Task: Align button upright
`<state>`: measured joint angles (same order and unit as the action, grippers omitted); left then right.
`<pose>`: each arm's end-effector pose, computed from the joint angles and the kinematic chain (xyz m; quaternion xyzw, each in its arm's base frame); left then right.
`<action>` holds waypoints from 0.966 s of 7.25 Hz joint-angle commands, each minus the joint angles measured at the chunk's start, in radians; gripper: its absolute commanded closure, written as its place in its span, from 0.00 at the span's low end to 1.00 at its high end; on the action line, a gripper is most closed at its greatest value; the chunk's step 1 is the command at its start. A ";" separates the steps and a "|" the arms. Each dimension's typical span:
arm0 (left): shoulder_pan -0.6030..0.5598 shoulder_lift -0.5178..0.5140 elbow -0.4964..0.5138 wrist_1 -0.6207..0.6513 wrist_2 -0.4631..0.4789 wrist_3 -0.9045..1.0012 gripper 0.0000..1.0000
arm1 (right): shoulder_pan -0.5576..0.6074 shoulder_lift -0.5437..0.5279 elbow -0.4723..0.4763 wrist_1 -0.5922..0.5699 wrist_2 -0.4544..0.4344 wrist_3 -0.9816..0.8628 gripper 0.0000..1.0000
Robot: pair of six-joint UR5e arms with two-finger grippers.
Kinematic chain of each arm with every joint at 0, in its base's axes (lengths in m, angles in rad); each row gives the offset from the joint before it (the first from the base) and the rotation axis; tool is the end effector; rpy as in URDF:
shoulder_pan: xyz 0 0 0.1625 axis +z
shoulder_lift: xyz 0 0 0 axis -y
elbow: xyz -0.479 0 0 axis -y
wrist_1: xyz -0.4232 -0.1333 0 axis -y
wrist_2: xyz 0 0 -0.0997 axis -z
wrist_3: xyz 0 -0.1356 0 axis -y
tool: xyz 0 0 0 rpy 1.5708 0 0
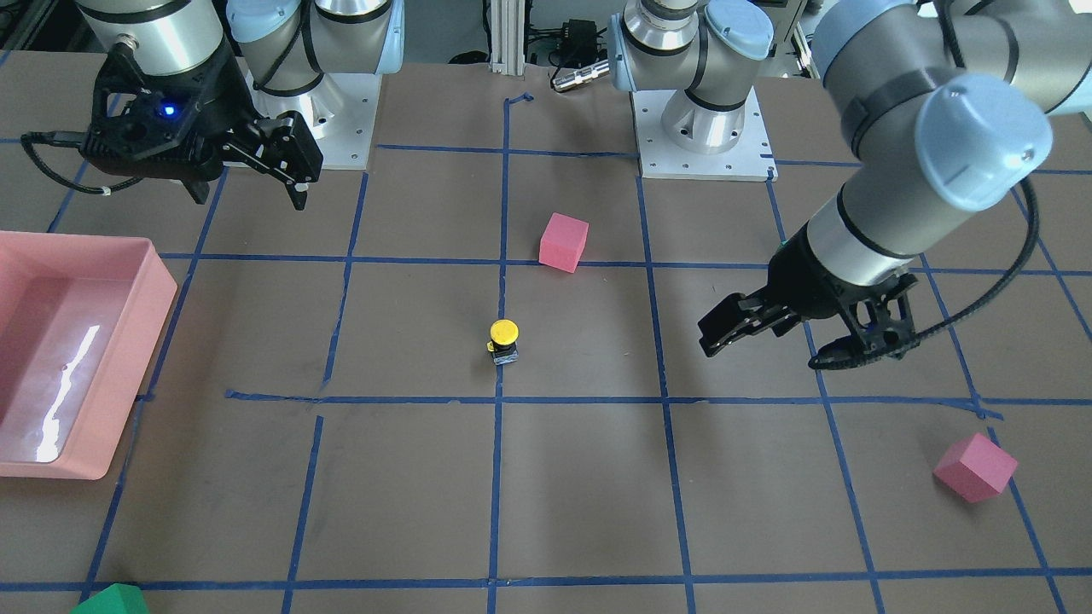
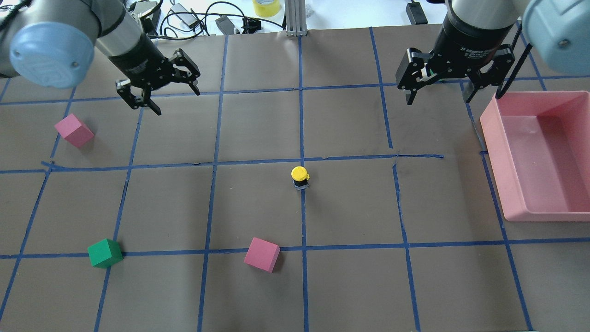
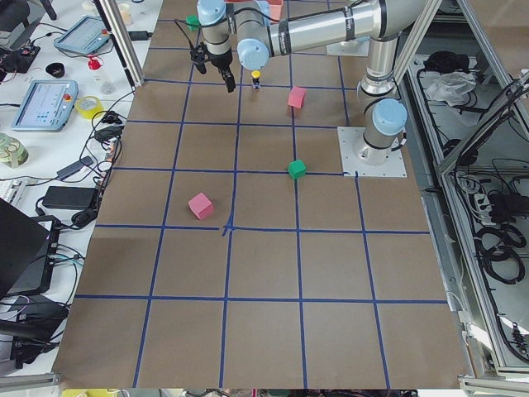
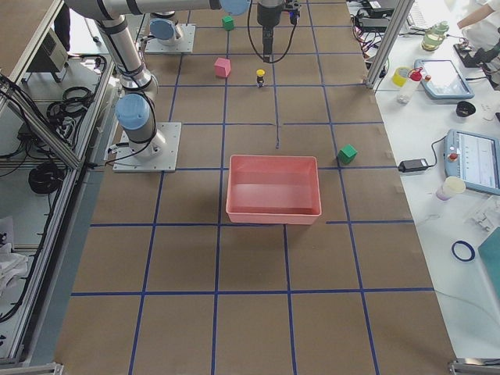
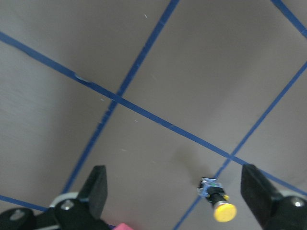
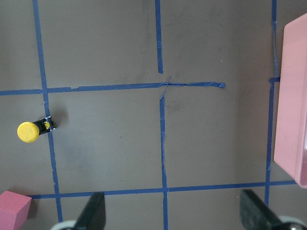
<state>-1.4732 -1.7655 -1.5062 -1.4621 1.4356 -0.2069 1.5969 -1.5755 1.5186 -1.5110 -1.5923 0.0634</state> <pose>-0.0915 -0.6210 0.4411 0.1520 -0.9860 -0.0144 0.0669 0.1439 -0.5160 0.5297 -0.0186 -0.9998 -0.0010 0.0108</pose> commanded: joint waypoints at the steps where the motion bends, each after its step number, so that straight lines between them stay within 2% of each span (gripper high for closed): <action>1: -0.002 0.099 0.050 -0.086 0.191 0.130 0.00 | 0.000 0.000 0.000 0.000 0.000 -0.001 0.00; 4: -0.019 0.175 0.023 -0.164 0.190 0.176 0.00 | 0.000 0.000 0.000 0.000 0.000 -0.001 0.00; 5: -0.021 0.181 0.012 -0.162 0.119 0.176 0.00 | 0.000 0.000 0.000 0.000 0.000 -0.001 0.00; 7: -0.021 0.199 0.005 -0.165 0.112 0.188 0.00 | 0.000 0.000 0.000 0.000 0.000 -0.001 0.00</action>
<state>-1.4936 -1.5735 -1.4955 -1.6242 1.5581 -0.0231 1.5969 -1.5754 1.5187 -1.5110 -1.5923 0.0629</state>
